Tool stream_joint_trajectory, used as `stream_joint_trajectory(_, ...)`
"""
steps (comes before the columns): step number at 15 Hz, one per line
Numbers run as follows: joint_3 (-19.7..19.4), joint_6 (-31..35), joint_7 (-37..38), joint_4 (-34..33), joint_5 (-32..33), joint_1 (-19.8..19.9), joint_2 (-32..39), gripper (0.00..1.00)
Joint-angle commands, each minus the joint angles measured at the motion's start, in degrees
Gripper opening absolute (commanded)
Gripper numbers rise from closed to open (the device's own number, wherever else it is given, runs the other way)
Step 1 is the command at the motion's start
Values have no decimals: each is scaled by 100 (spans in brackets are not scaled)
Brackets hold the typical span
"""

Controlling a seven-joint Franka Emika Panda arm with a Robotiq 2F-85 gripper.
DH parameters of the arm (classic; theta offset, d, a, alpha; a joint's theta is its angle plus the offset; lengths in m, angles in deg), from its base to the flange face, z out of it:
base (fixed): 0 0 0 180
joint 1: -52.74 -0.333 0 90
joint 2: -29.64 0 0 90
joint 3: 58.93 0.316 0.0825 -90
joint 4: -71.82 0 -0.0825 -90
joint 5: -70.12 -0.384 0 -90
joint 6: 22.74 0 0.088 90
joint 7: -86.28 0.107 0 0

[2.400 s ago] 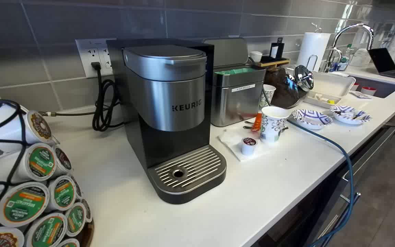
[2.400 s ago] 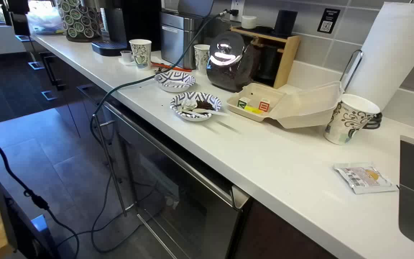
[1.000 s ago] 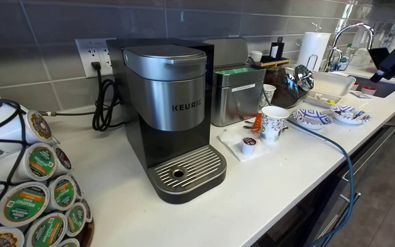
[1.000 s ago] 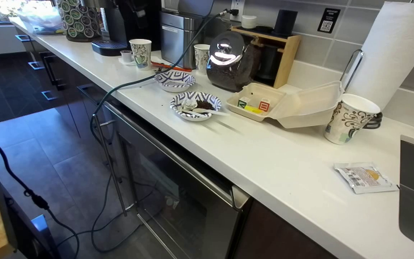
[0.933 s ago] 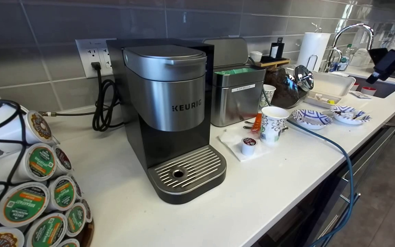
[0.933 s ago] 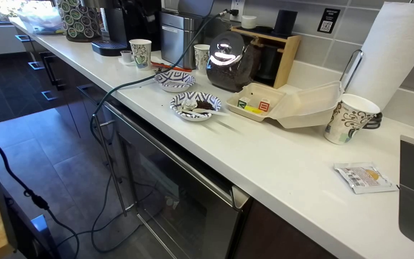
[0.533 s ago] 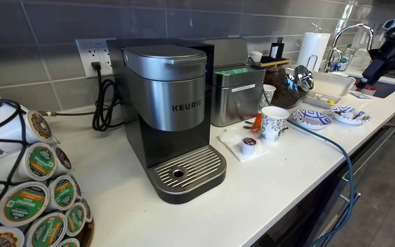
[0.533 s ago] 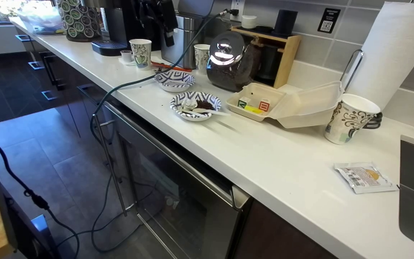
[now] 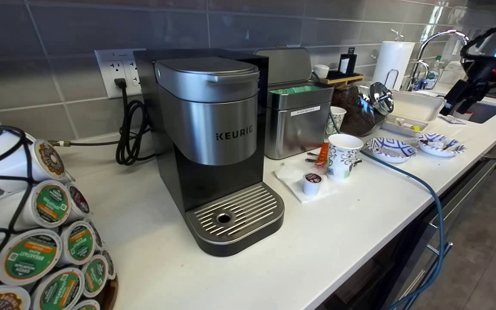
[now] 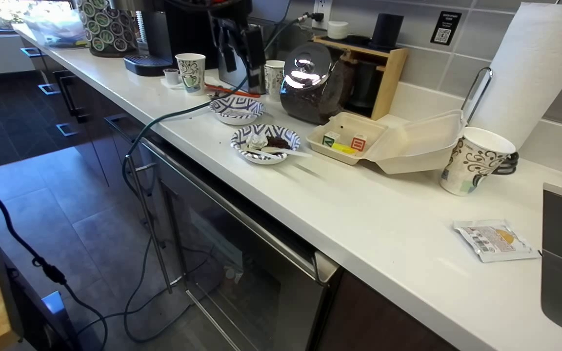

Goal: Remove the crumpled napkin from the bowl on the right.

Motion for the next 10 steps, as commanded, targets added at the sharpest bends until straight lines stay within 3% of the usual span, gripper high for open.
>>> stream_joint_trajectory(1,182,-666,172,-1062,-305,464,1109,100)
stream_joint_trajectory(6,398,-1144,713,-1841,-200,883,1921,100)
stream_joint_trajectory(7,435,-1196,792,-1973,-191,936,2043,97)
stream_joint_trajectory(9,499,-1323,935,-2174,-151,1006,2208,82)
stream_joint_trajectory(10,531,-1380,977,-2270,-150,1041,2290,82)
